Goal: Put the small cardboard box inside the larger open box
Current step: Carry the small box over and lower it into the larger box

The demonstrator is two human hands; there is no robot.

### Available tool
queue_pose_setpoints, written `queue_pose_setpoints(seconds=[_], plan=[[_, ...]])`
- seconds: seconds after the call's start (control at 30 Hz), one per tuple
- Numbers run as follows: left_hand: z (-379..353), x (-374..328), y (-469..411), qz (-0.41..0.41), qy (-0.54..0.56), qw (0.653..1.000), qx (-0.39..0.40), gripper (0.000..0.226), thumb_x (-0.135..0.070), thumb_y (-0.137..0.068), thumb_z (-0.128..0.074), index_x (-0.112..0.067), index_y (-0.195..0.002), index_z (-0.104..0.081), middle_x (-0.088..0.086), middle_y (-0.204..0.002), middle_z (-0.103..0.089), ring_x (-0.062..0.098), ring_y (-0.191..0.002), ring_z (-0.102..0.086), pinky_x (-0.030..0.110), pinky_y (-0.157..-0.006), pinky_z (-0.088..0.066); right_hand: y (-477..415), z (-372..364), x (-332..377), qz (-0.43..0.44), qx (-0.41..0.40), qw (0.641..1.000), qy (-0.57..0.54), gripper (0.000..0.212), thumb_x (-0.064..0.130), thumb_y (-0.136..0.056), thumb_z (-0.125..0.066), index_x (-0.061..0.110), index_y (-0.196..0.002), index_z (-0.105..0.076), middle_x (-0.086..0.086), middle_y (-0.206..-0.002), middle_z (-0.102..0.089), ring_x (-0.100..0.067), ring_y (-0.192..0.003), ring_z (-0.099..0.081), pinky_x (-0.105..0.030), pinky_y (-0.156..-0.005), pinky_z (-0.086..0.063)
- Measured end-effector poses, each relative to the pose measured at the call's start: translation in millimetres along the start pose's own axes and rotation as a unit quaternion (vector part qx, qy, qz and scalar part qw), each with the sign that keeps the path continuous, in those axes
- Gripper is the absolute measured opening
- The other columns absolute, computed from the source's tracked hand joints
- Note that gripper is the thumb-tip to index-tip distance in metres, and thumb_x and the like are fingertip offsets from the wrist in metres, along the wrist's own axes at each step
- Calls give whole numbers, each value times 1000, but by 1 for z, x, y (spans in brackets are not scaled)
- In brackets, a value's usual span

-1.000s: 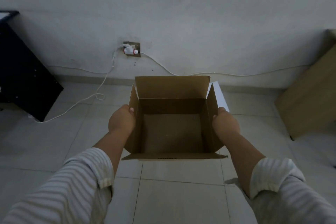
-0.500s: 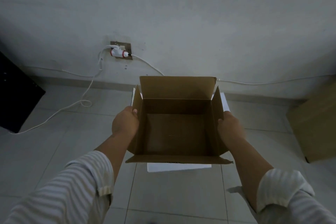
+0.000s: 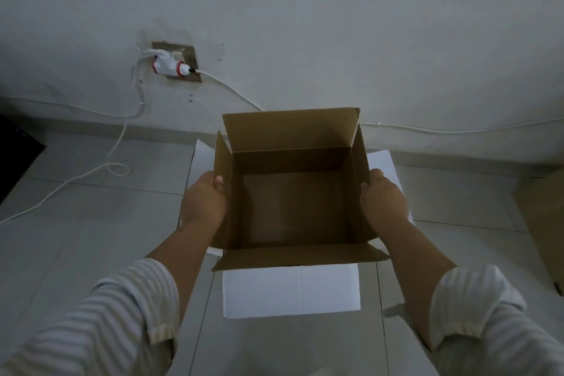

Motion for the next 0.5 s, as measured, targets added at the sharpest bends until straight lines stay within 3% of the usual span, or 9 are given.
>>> queue_pose_setpoints(seconds=[0.1,0.37,0.5], plan=[[-18,7,-3,5,-7,1000,6,34,-29,-102,-32,-6,-100,-57,9,-85,-58,21,-75,-51,33,-67,-38,-7,-19,-8,-2,1,1000,-2,17,20,-96,-42,9,-107,-49,-13,-95,-64,-28,-78,-62,-40,-77,-52],[-72,31,-15,10,-4,1000,28,33,-29,-102,-32,-7,-100,-57,8,-83,-58,21,-74,-52,33,-66,-39,-19,-69,-25,1,5,1000,8,20,21,-96,-42,9,-110,-49,-13,-102,-64,-30,-86,-63,-40,-82,-51],[-111,54,-19,13,-1,999,31,33,-28,-102,-32,-7,-103,-57,15,-95,-65,26,-79,-56,33,-69,-40,-28,-105,-34,8,6,1000,24,21,21,-95,-45,8,-112,-49,-14,-107,-63,-30,-92,-63,-40,-86,-51]])
Point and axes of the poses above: each hand's wrist, its own y-axis away from the middle knuckle, its own z-axis out of the back of the hand, x = y × z, the point moved 8 cm from there along -y, towards the middle knuckle
